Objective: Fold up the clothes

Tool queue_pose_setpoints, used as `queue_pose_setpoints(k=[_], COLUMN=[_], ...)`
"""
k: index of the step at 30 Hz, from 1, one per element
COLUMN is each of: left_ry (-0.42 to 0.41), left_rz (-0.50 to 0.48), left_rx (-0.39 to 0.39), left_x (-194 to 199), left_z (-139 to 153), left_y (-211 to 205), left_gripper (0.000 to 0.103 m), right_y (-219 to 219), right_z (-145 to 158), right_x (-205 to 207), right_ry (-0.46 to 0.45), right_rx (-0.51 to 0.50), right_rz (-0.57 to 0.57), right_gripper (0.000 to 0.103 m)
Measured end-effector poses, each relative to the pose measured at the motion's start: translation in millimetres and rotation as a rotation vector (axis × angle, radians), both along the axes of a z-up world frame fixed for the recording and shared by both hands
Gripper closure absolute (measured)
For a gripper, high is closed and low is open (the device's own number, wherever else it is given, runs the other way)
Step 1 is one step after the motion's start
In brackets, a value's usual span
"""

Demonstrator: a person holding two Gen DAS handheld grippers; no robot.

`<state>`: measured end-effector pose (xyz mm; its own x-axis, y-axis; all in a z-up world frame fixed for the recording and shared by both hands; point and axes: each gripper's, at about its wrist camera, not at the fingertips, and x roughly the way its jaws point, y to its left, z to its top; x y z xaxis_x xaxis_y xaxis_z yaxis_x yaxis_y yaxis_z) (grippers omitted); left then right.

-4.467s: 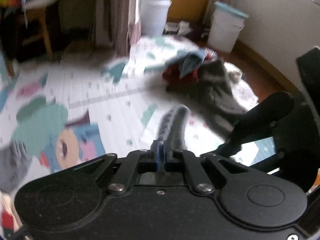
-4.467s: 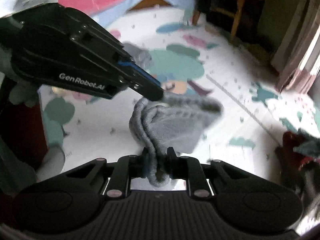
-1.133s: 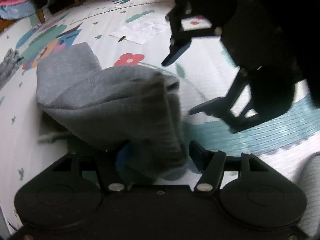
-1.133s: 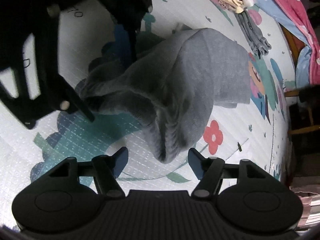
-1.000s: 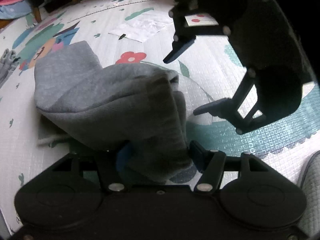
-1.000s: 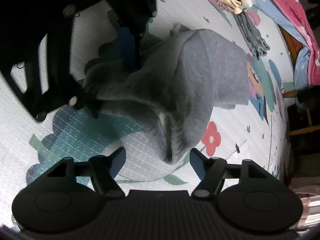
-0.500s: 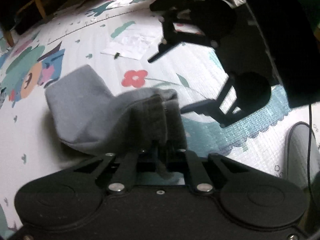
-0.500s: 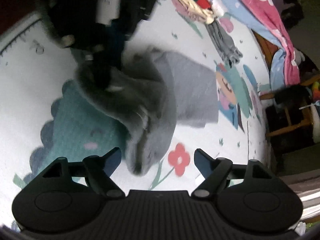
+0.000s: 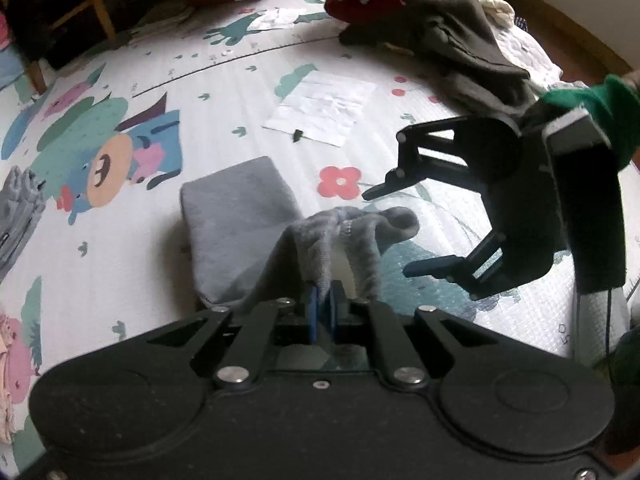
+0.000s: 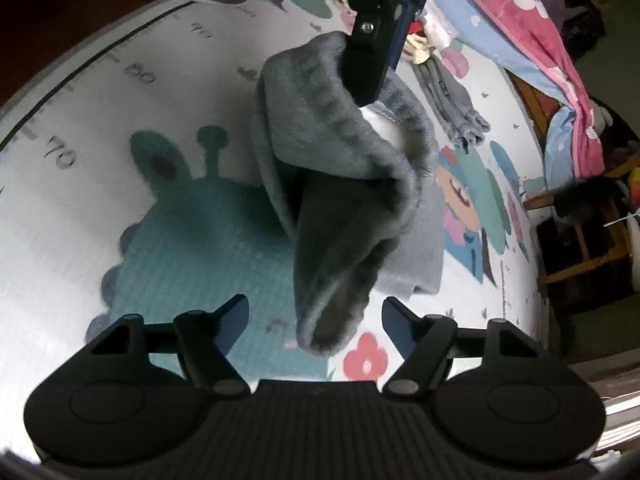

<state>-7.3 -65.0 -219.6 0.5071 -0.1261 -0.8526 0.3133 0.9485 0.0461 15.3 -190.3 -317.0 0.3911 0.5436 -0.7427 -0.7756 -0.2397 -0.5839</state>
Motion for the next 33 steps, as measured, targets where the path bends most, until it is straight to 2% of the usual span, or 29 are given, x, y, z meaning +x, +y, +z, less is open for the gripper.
queue_pose_setpoints(k=[1,2,4,6,9,12,13,14,16,21,27,33], left_ry=[0.003,0.005,0.013,0.021,0.024,0.010,-0.004,-0.020,-0.061,-0.122,-0.110,-0.092], left_rz=[-0.003,-0.008,-0.012,-0.004,0.044,0.069,0.075,0.082,0.110,0.135,0.149,0.240], left_rx=[0.001,0.003,0.000,-0.001,0.000,-0.073,-0.085,-0.092,-0.104,-0.132,-0.193,-0.323], left_x=[-0.6,-1.7,-5.3,-6.0,-6.1,-9.5,-12.2,-15.1,-23.3,-39.5,-59.7,-67.2], left_z=[0.2,0.1,-0.4,-3.8,-8.1,-4.7,-1.1,3.0,12.4,33.6,39.2,47.4], left_y=[1.8,3.1,5.0,8.2,15.8,19.5,18.8,17.6,15.4,6.0,-8.4,-8.9], left_gripper=[0.098,0.098,0.098,0.098,0.098,0.097,0.090,0.072,0.047,0.043,0.040,0.040], right_y=[3.4,6.6,9.7,10.6,10.7,15.2,17.6,20.8,26.9,36.1,43.5,71.2], right_z=[2.8,6.0,10.8,16.6,33.5,56.1,65.1,75.2,95.7,135.2,155.7,188.6], right_x=[2.6,5.7,11.0,16.6,28.5,41.6,46.5,51.5,62.1,72.3,57.3,48.8], right_ry=[0.015,0.032,0.064,0.105,0.201,0.283,0.307,0.329,0.373,0.396,0.380,0.373], right_rx=[0.004,0.008,-0.008,-0.035,-0.051,-0.037,-0.025,-0.011,0.016,0.033,-0.041,-0.071], right_rz=[-0.013,-0.026,-0.045,-0.067,-0.127,-0.206,-0.234,-0.262,-0.313,-0.376,-0.369,-0.392], right_gripper=[0.051,0.056,0.077,0.083,0.086,0.087,0.087,0.087,0.087,0.088,0.088,0.088])
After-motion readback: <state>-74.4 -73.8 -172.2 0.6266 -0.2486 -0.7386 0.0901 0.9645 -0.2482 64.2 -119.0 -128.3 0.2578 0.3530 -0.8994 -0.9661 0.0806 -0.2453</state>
